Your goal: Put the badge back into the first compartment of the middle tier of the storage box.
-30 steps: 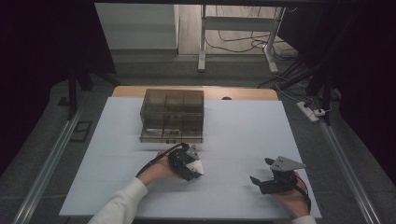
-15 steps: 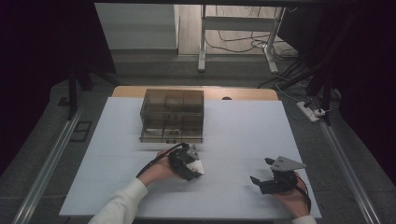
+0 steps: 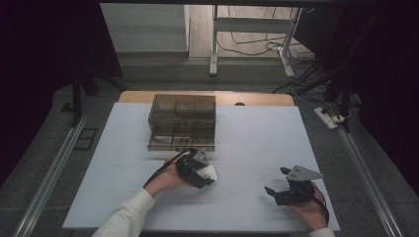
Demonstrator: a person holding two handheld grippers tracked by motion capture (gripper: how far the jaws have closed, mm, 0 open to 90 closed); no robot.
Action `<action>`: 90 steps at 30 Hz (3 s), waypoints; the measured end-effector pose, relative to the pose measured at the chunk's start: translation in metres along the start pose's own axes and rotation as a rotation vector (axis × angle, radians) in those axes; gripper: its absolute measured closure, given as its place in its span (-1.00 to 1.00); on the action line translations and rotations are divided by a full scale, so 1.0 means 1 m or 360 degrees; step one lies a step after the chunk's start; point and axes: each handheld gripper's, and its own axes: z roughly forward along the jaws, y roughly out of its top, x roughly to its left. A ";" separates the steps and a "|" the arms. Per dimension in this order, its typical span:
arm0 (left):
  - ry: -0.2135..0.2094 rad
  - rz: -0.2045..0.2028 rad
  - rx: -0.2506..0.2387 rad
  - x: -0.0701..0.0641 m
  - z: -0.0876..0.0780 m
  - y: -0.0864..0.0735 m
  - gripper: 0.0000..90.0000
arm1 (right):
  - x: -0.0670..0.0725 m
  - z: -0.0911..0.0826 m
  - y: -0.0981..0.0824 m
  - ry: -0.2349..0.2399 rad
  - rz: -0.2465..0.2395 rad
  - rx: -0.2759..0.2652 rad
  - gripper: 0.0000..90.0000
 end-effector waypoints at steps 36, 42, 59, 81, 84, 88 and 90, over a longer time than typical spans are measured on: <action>0.0063 -0.0037 -0.0166 0.002 -0.033 0.003 -0.26 | 0.000 0.000 0.000 -0.0007 -0.0001 0.0000 -0.82; 0.0072 -0.0037 -0.0187 0.002 -0.038 0.003 -0.26 | 0.000 -0.001 0.000 -0.0007 -0.0002 0.0000 -0.82; 0.0108 -0.0050 -0.0252 0.004 -0.054 0.002 -0.26 | 0.000 -0.001 0.000 -0.0005 0.0001 -0.0011 -0.82; 0.0168 -0.0086 -0.0327 0.010 -0.073 -0.003 -0.26 | 0.000 -0.001 0.000 -0.0009 -0.0001 -0.0005 -0.82; 0.0174 -0.0093 -0.0334 0.011 -0.075 -0.004 -0.26 | 0.000 -0.001 0.000 -0.0007 -0.0001 -0.0004 -0.82; 0.0184 -0.0100 -0.0346 0.012 -0.079 -0.005 -0.26 | 0.000 -0.001 0.000 -0.0009 -0.0003 -0.0006 -0.82; 0.0191 -0.0106 -0.0353 0.013 -0.080 -0.006 -0.26 | 0.000 -0.001 0.000 -0.0009 -0.0004 -0.0005 -0.82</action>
